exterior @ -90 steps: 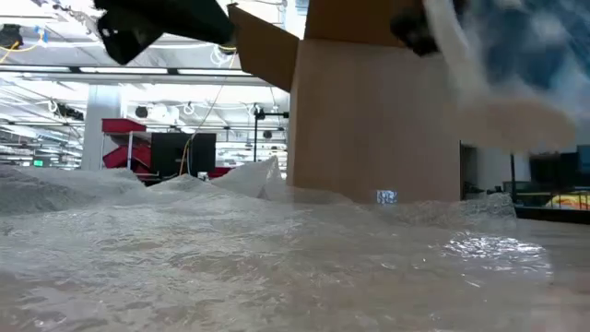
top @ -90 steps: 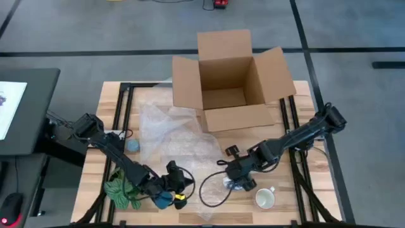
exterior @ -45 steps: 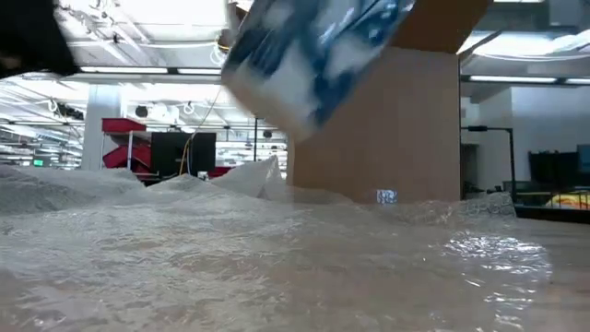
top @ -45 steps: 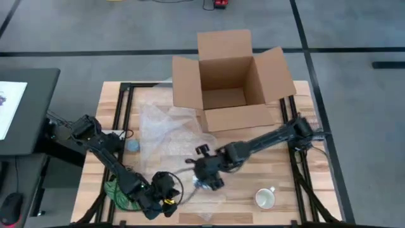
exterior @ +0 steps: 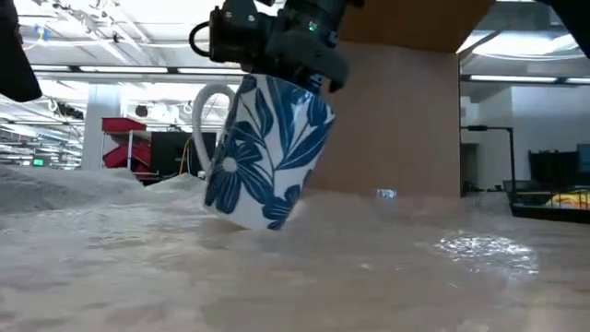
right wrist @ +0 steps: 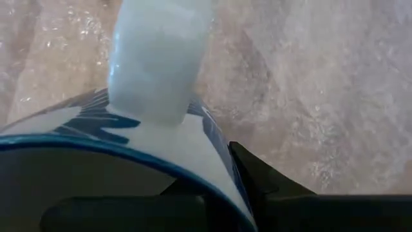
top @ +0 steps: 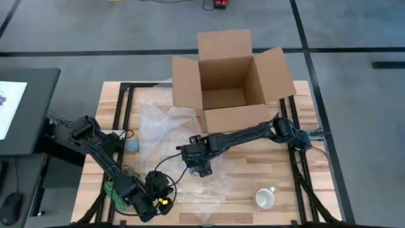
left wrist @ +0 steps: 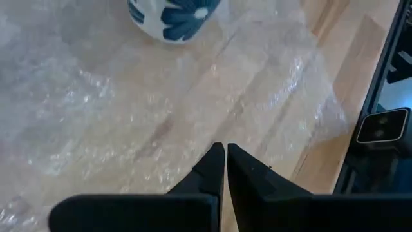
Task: Wrap mug
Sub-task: Wrap the white blue mug with bubble wrap
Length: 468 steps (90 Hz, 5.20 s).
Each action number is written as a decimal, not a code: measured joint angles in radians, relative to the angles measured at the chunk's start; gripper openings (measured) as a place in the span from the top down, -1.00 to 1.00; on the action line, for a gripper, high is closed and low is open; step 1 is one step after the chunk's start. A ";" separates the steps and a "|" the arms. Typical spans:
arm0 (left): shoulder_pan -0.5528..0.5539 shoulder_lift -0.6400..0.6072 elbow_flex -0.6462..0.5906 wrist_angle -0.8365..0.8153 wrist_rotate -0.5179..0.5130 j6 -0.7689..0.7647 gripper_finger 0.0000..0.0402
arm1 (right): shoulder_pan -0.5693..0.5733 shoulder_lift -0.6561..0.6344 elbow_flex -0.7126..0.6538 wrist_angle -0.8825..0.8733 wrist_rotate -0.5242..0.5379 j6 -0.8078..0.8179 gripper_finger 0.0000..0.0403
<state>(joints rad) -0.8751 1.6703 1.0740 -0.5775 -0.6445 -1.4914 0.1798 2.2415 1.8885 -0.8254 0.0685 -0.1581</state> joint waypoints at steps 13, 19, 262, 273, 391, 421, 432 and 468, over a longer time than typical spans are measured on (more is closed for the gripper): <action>0.000 0.000 0.000 0.002 0.000 -0.002 1.00 | 0.002 0.004 0.001 0.010 -0.001 0.000 0.68; 0.000 0.000 0.000 0.003 -0.002 -0.003 1.00 | 0.003 -0.001 0.001 0.011 -0.002 -0.003 0.55; 0.447 0.068 -0.163 -0.459 0.045 0.796 -0.03 | 0.076 -0.533 -1.001 0.519 -0.199 0.236 0.35; 0.462 0.184 -0.131 -0.569 0.032 0.681 -0.03 | 0.076 -0.534 -1.001 0.520 -0.199 0.236 0.35; 0.365 0.253 0.157 -0.993 -0.265 0.000 1.00 | 0.076 -0.535 -0.999 0.552 -0.199 0.237 0.35; 0.377 0.194 0.236 -0.992 -0.231 0.250 1.00 | 0.076 -0.535 -0.999 0.577 -0.199 0.237 0.34; 0.378 0.172 0.236 -0.994 -0.224 0.309 1.00 | 0.076 -0.536 -0.999 0.577 -0.199 0.237 0.34; 0.397 0.155 0.236 -0.993 -0.148 0.228 1.00 | 0.076 -0.535 -0.999 0.584 -0.199 0.237 0.34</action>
<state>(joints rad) -0.4784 1.8252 1.3102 -1.5707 -0.7924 -1.2631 0.2558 1.7060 0.8894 -0.2415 -0.1307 0.0789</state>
